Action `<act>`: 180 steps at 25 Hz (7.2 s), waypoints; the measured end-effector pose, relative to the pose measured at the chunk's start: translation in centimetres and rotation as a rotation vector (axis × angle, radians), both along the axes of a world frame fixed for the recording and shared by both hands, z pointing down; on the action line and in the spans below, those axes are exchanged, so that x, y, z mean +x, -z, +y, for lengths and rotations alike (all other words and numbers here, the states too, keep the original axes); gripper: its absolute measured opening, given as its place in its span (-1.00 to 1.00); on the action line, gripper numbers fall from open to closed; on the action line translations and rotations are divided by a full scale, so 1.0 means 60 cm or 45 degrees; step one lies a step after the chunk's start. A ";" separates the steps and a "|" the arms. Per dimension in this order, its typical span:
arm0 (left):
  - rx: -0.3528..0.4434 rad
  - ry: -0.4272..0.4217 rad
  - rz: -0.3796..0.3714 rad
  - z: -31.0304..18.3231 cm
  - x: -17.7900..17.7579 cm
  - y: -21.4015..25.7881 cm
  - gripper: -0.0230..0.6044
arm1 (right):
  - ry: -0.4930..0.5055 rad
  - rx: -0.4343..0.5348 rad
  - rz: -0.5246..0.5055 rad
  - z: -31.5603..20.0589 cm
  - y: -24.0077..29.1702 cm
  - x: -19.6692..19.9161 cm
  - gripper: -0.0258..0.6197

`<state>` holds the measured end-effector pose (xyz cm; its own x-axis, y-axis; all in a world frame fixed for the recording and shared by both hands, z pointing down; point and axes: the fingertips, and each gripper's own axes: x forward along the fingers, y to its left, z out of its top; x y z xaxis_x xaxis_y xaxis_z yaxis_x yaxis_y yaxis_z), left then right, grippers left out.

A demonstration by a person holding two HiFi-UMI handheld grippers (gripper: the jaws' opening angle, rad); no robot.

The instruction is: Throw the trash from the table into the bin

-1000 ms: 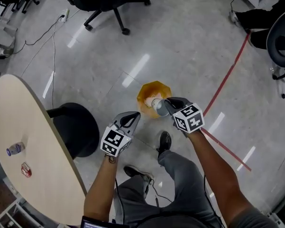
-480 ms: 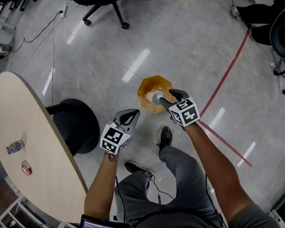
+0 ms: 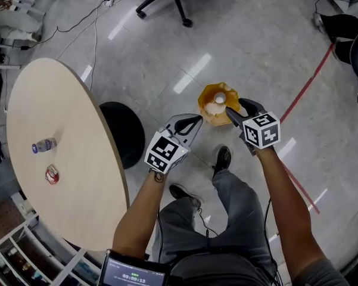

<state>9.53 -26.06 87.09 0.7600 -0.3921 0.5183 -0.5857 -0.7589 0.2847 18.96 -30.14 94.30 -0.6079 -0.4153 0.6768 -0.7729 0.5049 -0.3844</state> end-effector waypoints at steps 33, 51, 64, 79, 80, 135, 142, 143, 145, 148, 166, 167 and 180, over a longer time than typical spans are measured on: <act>0.935 -0.023 0.345 0.257 -0.142 0.988 -0.79 | -0.026 0.960 -0.243 0.268 1.079 -0.072 -0.89; 1.142 0.147 0.295 0.461 -0.337 1.132 -0.79 | 0.162 1.183 -0.208 0.432 1.238 -0.222 -0.89; 1.214 0.445 0.191 0.609 -0.589 1.146 -0.79 | 0.426 1.204 -0.255 0.535 1.263 -0.463 -0.89; 1.279 0.803 0.074 0.818 -0.837 1.142 -0.79 | 0.902 1.159 -0.267 0.675 1.233 -0.781 -0.89; 1.277 0.827 0.068 0.825 -0.849 1.136 -0.79 | 0.937 1.146 -0.273 0.674 1.223 -0.806 -0.89; 0.679 1.456 0.004 0.652 -1.091 0.779 -0.79 | 1.965 0.441 0.288 0.512 0.467 -1.299 0.12; 0.784 1.375 -0.015 0.666 -1.061 0.844 -0.79 | 1.842 0.573 0.045 0.560 0.660 -1.281 0.12; 0.797 1.362 -0.021 0.671 -1.056 0.856 -0.79 | 1.817 0.581 0.012 0.568 0.691 -1.274 0.12; 0.826 1.338 -0.031 0.682 -1.047 0.879 -0.79 | 1.772 0.604 -0.056 0.583 0.750 -1.260 0.12; 0.884 1.297 -0.050 0.692 -1.037 0.914 -0.79 | 1.709 0.644 -0.149 0.599 0.829 -1.237 0.12; 1.146 0.960 -0.235 0.777 -0.910 1.091 -0.79 | 1.451 0.983 -0.429 0.729 1.181 -1.025 0.12; 1.179 0.966 -0.190 0.782 -0.903 1.104 -0.79 | 1.441 0.997 -0.440 0.738 1.194 -1.016 0.12; 1.235 0.713 -0.290 0.829 -0.781 1.150 -0.79 | 1.313 1.118 -0.507 0.816 1.294 -0.870 0.12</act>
